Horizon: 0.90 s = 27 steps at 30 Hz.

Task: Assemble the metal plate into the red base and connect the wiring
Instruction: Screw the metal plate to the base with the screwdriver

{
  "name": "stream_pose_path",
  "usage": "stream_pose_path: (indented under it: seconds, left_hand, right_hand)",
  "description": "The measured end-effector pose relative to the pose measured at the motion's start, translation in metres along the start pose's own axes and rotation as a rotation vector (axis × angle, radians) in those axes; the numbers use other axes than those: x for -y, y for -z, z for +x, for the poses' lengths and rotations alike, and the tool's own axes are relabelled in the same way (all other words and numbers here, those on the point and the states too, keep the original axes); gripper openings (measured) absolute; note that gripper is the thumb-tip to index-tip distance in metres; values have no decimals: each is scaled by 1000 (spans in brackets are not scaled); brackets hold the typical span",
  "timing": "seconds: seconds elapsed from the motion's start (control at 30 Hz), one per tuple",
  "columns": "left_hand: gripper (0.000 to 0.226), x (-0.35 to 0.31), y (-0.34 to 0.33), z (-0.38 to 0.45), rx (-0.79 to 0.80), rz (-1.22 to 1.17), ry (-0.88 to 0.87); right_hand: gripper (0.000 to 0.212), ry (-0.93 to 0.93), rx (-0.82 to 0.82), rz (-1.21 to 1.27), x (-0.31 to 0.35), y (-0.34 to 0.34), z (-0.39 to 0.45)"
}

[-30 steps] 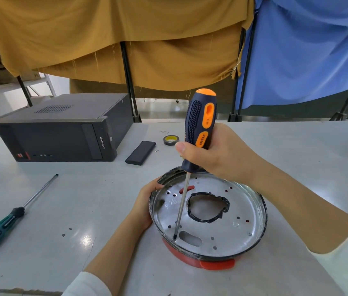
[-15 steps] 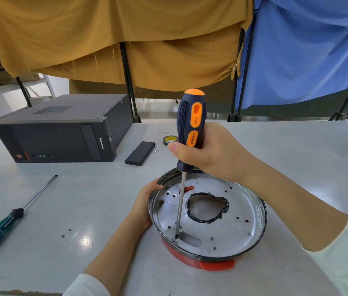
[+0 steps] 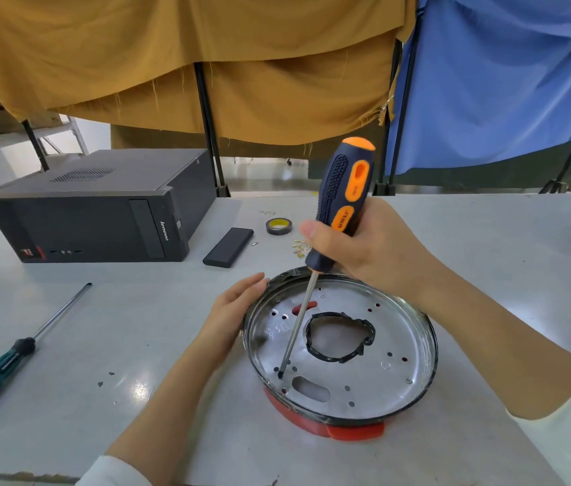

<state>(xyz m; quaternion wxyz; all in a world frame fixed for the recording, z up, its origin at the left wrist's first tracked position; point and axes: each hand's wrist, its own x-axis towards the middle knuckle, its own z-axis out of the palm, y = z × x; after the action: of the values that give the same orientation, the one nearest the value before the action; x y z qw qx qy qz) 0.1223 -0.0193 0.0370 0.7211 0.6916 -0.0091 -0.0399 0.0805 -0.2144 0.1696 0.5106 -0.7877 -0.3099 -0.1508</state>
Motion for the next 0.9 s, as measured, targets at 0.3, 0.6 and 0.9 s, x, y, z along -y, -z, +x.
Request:
stream_pose_path:
  seconds: [0.3,0.6,0.9]
  left_hand:
    - [56,-65,29,-39,372,934,-265]
    - [16,-48,9,-39,240,869,-311]
    - [19,-47,8,-40,200,773,-297]
  right_hand:
    - [36,-61,-264,167,-12,18,-4]
    - [35,-52,-362,273,-5,29,-6]
    - [34,-66,-371,229,-3,31,-8]
